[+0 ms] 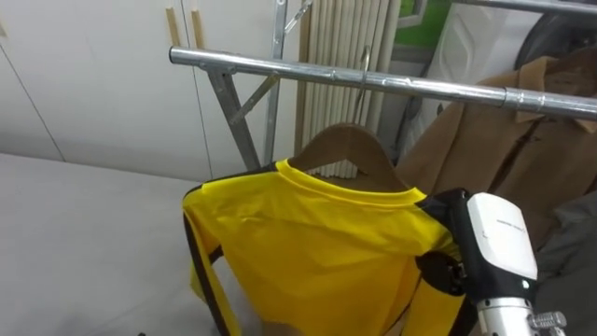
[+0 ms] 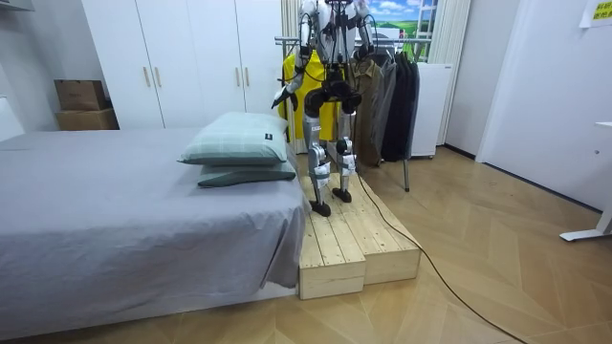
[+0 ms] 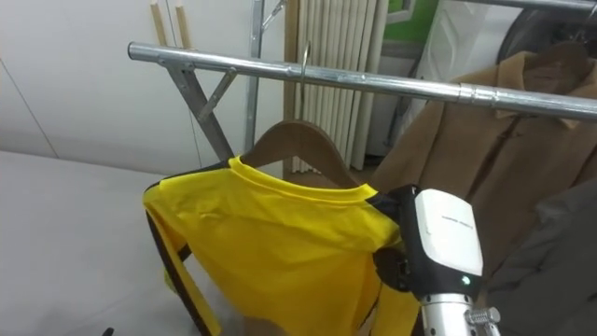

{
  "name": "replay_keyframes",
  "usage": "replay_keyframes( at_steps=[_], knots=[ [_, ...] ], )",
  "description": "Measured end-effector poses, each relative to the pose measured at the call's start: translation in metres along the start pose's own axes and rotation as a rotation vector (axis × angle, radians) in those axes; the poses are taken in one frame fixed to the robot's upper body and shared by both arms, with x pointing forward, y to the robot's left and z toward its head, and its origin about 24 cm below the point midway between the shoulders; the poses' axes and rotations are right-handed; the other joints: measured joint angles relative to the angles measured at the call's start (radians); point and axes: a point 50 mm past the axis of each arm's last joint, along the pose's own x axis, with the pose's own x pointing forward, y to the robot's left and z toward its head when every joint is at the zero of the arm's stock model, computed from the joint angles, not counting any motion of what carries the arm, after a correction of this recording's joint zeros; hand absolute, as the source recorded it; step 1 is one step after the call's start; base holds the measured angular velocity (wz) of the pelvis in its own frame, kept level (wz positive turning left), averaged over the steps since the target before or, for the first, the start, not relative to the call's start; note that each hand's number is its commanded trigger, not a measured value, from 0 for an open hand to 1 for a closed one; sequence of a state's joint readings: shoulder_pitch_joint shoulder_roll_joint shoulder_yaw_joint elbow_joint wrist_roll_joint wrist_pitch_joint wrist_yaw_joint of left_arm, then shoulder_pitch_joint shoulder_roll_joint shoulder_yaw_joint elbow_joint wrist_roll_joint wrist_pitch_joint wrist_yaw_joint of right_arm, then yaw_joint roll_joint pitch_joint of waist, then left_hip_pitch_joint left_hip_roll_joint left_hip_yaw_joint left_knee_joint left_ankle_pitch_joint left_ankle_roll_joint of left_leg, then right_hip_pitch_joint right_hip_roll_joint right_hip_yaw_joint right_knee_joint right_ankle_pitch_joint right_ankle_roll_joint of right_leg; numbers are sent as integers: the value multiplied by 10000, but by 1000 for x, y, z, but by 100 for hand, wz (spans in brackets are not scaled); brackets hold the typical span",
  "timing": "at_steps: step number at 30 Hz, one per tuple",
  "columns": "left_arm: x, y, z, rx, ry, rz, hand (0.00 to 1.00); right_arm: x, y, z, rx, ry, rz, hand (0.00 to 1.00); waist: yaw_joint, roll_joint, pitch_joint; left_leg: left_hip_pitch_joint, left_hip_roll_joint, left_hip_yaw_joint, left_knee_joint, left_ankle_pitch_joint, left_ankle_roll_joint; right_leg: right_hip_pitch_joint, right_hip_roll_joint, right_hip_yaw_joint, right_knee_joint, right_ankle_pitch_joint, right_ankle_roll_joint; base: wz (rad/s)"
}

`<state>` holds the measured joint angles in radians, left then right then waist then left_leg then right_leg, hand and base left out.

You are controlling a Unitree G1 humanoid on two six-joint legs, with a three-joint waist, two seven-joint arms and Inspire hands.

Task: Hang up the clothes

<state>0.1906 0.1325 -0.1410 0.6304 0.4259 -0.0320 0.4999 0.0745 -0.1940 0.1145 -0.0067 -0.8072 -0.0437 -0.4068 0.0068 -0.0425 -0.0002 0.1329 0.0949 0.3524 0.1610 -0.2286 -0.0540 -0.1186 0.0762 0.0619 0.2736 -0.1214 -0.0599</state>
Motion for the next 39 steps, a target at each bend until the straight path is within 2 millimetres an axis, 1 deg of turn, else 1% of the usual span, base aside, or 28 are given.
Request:
replay_keyframes(
  at_steps=[7, 13, 16, 18, 20, 24, 28, 31, 34, 35, 39],
  knots=[
    [-2, -1, -3, 29, 87, -52, 0, 0, -2, -1, 80, 48, -114, 100, -3, 14, 10, 158, 9, 1, -8, 0, 0, 151, 14, 16, -54, 2, -4, 0],
    [-2, 0, -4, 108, 57, -28, 0, 5, -8, -4, 524, 300, -414, 100, 3, 13, 11, 130, 12, 27, -26, 0, 0, 155, 15, 23, -175, 80, 4, 0],
    [-1, 1, -3, 104, 27, 18, 0, 7, -10, -4, 515, 226, -484, 100, 27, 5, 21, 100, 9, 28, -28, 0, 0, 137, 15, 29, -179, 93, 8, 0],
    [0, 2, -2, 105, -10, 40, 0, 9, -12, -4, 446, 144, -525, 100, 29, -7, 42, 89, 8, 24, -29, 0, 0, 129, 13, 25, -182, 96, 9, 0],
    [2, 3, 0, 76, -52, 92, 0, 16, -16, -2, 362, -78, -683, 100, 40, -31, 74, 51, 6, 18, -38, 0, 0, 89, 10, 19, -179, 101, 12, 0],
    [3, 4, 2, 23, -129, 136, 0, 27, -23, 4, 323, -449, -998, 100, 35, -55, 87, -33, 10, 16, -70, 0, 0, 3, 22, 19, -175, 164, 14, 0],
    [3, 4, 2, 110, -219, 133, 0, 29, -24, 6, 376, -602, -1063, 100, 111, -104, 114, -29, 14, 10, -87, 0, 0, -4, 31, 22, -177, 166, 13, 0],
    [3, 5, 2, 84, -185, 170, 0, 30, -25, 6, 373, -604, -1076, 100, 216, -181, 141, -43, 13, -20, -107, 0, 0, -15, 27, 5, -185, 166, 14, 0],
    [4, 4, -1, 104, -62, 145, 0, 36, -29, 6, 487, -540, -1015, 100, 230, -253, 172, -53, 15, -103, -111, 0, 0, 19, -2, -115, -206, 166, 14, 9],
    [3, 4, -2, 123, -21, 121, 0, 38, -31, 5, 554, -508, -1042, 100, 236, -299, 176, -63, 15, -143, -111, 0, 0, 23, -11, -155, -212, 166, 14, 12],
    [0, 3, -6, 172, 87, 36, 0, 46, -35, 7, 928, -473, -1125, 100, 262, -348, 169, -45, 19, -242, -114, 0, 0, 128, -36, -272, -309, 169, 18, 10]
  ],
)
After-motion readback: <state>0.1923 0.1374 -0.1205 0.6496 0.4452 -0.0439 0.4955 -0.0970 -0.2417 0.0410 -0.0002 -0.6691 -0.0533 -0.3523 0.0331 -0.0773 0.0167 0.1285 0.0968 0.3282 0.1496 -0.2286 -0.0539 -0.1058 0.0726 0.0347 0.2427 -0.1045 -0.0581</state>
